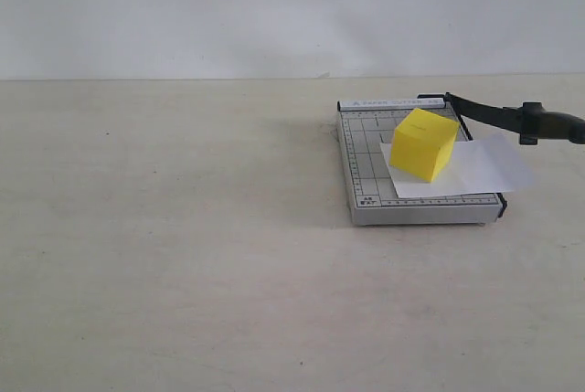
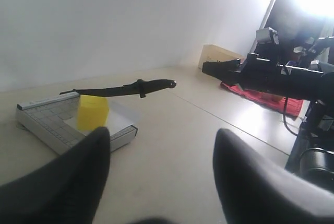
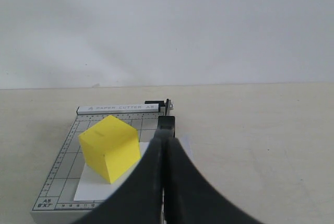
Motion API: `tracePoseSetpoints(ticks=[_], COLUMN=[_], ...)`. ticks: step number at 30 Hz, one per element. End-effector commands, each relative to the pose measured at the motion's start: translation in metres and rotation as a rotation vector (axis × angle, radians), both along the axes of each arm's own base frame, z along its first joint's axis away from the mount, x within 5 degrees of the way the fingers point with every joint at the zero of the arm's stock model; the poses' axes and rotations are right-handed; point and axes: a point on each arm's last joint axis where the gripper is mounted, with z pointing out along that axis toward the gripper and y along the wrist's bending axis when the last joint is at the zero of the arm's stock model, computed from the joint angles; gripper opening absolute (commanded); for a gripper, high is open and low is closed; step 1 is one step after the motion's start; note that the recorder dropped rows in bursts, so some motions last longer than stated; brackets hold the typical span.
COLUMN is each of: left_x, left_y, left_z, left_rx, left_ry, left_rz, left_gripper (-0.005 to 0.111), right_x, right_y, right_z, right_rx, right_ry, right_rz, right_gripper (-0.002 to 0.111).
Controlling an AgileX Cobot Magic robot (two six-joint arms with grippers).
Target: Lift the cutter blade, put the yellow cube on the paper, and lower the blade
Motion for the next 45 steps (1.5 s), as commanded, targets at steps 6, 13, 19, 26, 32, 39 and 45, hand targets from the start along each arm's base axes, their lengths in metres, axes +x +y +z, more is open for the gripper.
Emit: tracePoseSetpoints(ticks=[6,13,19,26,32,39,45], left_x=[0.001,-0.001,-0.001,-0.004,-0.007,-0.005,-0.001], left_y=[0.000,0.007,0.007,0.011,0.014,0.018,0.023], left_z=[-0.010,-0.043,-0.055,-0.068,-0.088,-0.084,-0.083], left_rx=[0.035,0.207,0.245,0.226,0.094,0.065,0.112], left_ry=[0.037,0.327,0.350,0.212,0.024,-0.056,-0.101], left_rz=[0.007,0.068,0.070,0.046,0.065,0.157,0.268], left_gripper=[0.056,0.056,0.056,0.056,0.056,0.056,0.056], right_x=[-0.001,-0.001,-0.001,-0.001,-0.001,-0.001,-0.001], right_y=[0.000,0.000,0.000,0.000,0.000,0.000,0.000], right_z=[0.000,0.000,0.000,0.000,0.000,0.000,0.000], right_rx=[-0.007,-0.007,-0.007,-0.007,-0.007,-0.007,-0.007], right_ry=[-0.006,-0.006,-0.006,-0.006,-0.006,-0.006,-0.006], right_rz=[0.002,0.002,0.002,0.002,0.002,0.002,0.002], right_gripper=[0.000,0.000,0.000,0.000,0.000,0.000,0.000])
